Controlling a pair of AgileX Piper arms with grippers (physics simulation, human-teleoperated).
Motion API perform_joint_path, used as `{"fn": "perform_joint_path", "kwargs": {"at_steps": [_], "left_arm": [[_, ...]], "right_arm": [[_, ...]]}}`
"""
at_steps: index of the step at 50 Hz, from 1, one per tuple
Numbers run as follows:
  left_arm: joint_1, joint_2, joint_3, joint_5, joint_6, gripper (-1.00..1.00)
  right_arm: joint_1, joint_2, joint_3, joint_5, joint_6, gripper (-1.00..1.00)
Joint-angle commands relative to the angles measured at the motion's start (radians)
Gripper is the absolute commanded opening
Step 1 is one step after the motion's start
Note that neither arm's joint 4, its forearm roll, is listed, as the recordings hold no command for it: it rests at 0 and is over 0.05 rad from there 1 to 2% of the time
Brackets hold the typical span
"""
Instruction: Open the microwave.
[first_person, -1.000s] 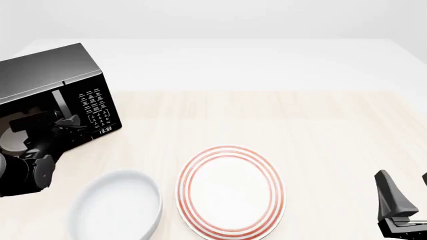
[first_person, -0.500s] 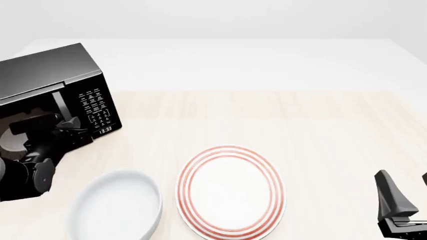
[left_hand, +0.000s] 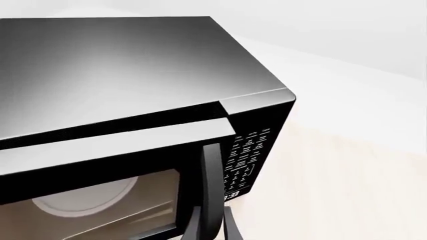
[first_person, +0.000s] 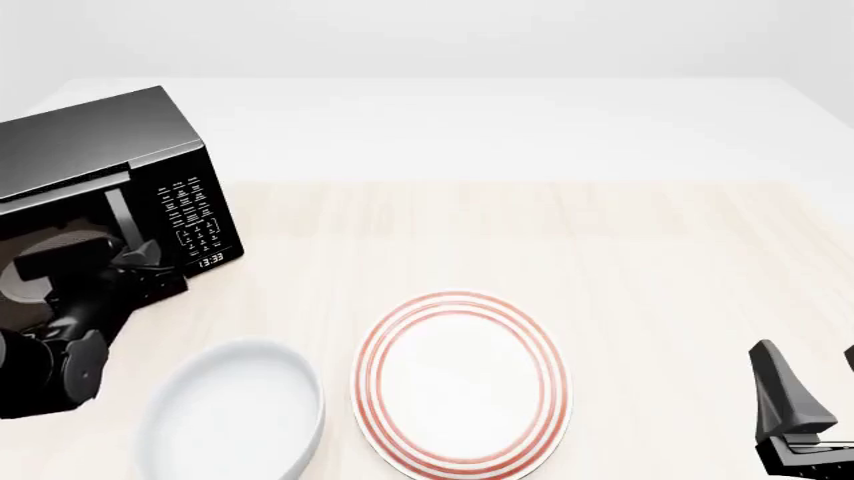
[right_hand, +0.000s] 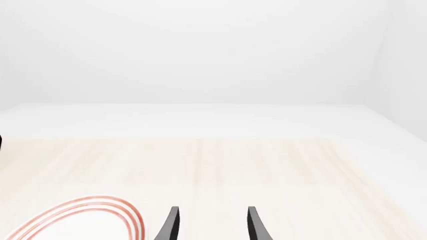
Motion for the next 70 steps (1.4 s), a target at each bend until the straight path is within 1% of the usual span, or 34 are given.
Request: {"fn": "perform_joint_path", "kwargs": {"at_steps": [1, 37, 55, 70], "left_arm": [[-0.017, -0.027, 0.007, -0.021, -0.007, -1.00], [-0.016, -0.069, 0.055, -0.043, -0.003, -1.00], [-0.016, -0.092, 0.068, -0.034, 0.002, -1.00], [-0.009, -0.125, 0.106, -0.053, 0.000, -1.00]], "right_arm": [[0.000, 0.000, 0.000, 0.000, 0.000, 1.00], [0.000, 0.000, 0.000, 0.000, 0.000, 1.00], [0.000, 0.000, 0.000, 0.000, 0.000, 1.00], [0.000, 0.000, 0.000, 0.000, 0.000, 1.00]]}}
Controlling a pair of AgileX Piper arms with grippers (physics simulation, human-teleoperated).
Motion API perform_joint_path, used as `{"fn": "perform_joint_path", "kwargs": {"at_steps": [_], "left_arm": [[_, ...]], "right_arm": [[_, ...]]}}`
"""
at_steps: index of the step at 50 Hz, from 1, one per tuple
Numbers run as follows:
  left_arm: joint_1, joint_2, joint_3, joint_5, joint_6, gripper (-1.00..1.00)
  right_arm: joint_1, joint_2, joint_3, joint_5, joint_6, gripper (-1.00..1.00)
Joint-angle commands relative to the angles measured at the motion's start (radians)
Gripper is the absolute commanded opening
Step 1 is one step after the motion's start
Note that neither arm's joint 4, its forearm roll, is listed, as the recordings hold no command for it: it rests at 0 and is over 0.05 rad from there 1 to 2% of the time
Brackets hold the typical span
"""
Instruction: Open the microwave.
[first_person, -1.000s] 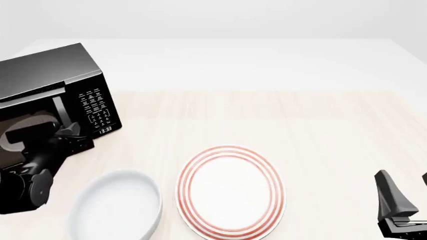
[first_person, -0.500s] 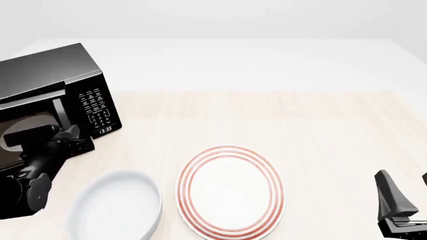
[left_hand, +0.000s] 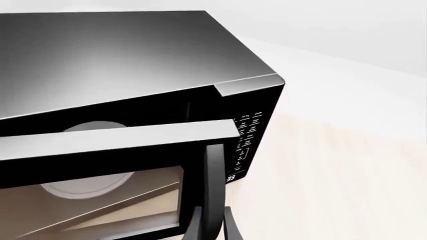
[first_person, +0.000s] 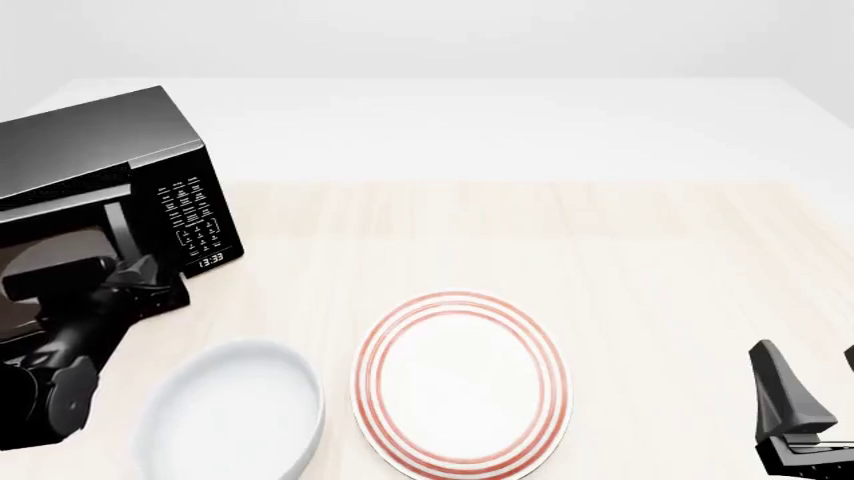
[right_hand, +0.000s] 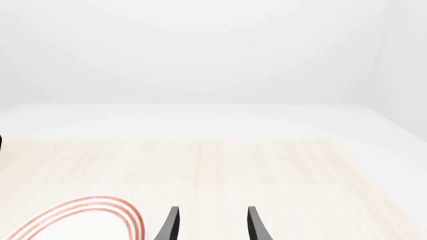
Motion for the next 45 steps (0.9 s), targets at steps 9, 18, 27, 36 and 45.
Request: {"fn": "perform_joint_path", "kwargs": {"at_steps": [9, 18, 27, 36, 45], "left_arm": [[-0.003, -0.072, 0.002, -0.005, -0.003, -1.00], [-0.001, -0.097, 0.014, 0.003, -0.001, -1.00], [0.000, -0.114, 0.042, -0.015, -0.005, -1.00], [0.004, -0.141, 0.069, -0.025, -0.006, -1.00], [0.009, -0.163, 0.091, -0.029, -0.002, -1.00]], "right_arm": [[0.000, 0.000, 0.000, 0.000, 0.000, 1.00], [0.000, 0.000, 0.000, 0.000, 0.000, 1.00], [0.000, 0.000, 0.000, 0.000, 0.000, 1.00], [0.000, 0.000, 0.000, 0.000, 0.000, 1.00], [0.000, 0.000, 0.000, 0.000, 0.000, 1.00]]}}
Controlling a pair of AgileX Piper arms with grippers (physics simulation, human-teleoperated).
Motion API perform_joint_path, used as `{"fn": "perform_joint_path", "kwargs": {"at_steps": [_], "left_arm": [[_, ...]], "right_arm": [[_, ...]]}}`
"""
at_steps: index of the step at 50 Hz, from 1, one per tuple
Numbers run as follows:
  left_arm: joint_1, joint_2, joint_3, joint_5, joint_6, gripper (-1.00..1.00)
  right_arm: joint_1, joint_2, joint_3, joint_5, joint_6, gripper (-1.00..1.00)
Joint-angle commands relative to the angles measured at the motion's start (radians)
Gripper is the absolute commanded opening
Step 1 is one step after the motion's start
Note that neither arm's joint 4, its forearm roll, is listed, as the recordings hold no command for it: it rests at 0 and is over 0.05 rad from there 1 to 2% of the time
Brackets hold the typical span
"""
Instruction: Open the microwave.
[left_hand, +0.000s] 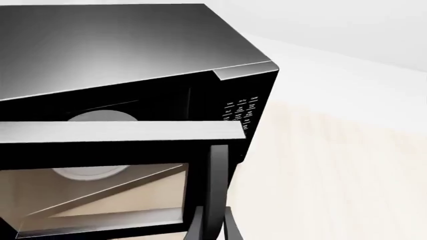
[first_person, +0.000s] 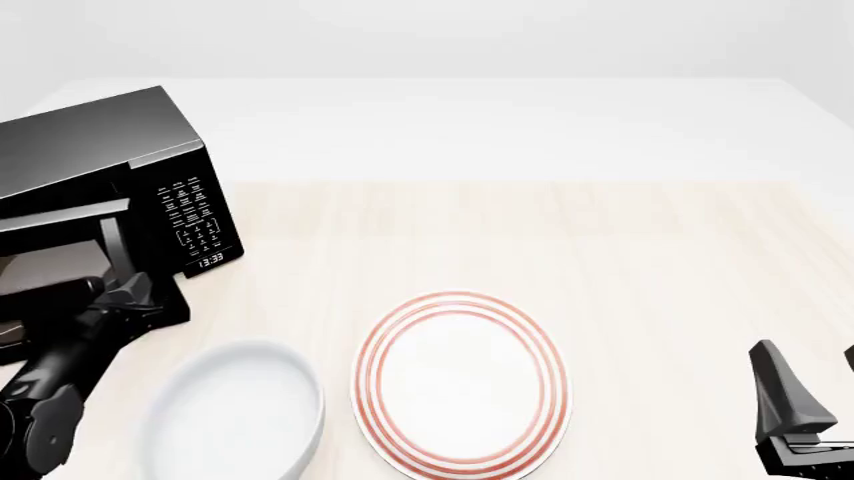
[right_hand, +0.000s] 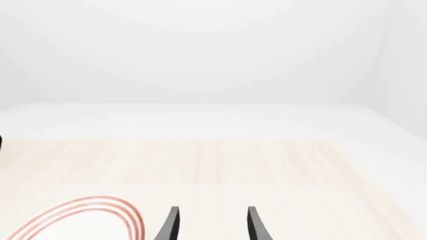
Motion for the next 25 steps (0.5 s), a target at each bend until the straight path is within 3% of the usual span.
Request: {"fn": "perform_joint_path", "kwargs": {"at_steps": [1, 25], "left_arm": [[0.005, -0.075, -0.014, -0.022, 0.003, -1.00], [0.020, -0.117, 0.031, -0.035, -0.001, -1.00]], "right_arm": [[0.000, 0.000, 0.000, 0.000, 0.000, 1.00], [0.000, 0.000, 0.000, 0.000, 0.000, 1.00]]}}
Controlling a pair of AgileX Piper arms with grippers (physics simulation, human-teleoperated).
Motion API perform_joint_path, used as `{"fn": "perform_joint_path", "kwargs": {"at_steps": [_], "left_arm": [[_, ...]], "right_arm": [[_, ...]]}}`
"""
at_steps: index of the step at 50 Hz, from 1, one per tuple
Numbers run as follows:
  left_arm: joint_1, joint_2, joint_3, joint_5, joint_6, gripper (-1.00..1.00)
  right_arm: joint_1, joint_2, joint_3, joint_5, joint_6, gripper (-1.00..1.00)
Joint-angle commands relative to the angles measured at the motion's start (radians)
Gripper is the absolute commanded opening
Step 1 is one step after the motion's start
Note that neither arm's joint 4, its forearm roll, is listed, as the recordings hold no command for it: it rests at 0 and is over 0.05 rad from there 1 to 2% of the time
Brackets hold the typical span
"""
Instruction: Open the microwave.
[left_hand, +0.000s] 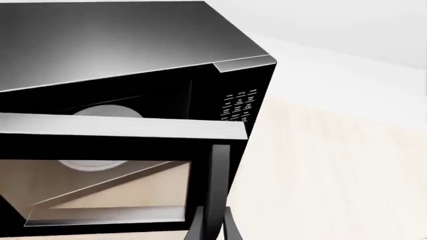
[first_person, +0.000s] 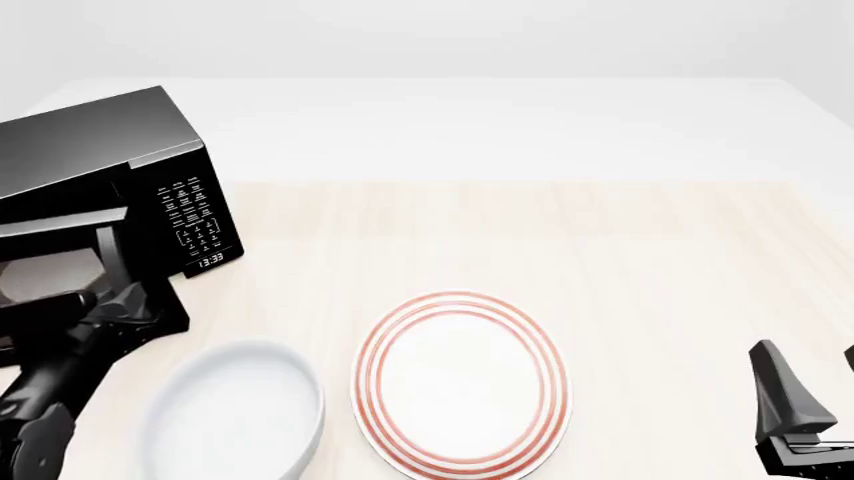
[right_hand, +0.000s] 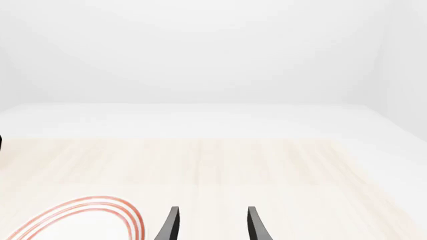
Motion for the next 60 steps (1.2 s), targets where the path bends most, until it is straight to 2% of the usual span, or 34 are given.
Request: {"fn": "perform_joint_path", "kwargs": {"at_steps": [1, 43, 60], "left_arm": [[0.017, -0.061, -0.024, -0.038, -0.004, -1.00], [0.037, -0.101, 0.072, -0.084, 0.004, -1.00], [0.049, -0.160, 0.091, -0.046, 0.007, -1.00]], "right_arm": [[0.000, 0.000, 0.000, 0.000, 0.000, 1.00], [0.000, 0.000, 0.000, 0.000, 0.000, 1.00], [0.000, 0.000, 0.000, 0.000, 0.000, 1.00]]}}
